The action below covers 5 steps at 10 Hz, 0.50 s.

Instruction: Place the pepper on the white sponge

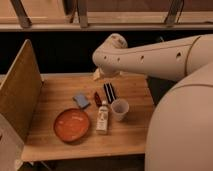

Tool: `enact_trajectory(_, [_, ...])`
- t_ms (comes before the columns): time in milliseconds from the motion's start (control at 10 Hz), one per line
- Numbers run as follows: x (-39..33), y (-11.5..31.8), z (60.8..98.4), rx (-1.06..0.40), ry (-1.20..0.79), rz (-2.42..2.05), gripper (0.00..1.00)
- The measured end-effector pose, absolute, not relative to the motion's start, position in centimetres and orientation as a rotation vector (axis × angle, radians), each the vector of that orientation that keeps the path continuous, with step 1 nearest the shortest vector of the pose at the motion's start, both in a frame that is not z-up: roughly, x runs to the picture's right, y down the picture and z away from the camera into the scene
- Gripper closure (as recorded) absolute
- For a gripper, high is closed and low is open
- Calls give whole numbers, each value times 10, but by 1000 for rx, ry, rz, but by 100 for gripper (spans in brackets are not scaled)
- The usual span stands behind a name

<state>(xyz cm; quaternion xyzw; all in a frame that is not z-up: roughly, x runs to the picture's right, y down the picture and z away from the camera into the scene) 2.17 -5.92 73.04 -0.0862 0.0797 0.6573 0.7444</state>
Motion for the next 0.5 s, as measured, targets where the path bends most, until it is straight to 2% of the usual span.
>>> enact_trajectory(500, [20,-60,731,-189,169,1423,20])
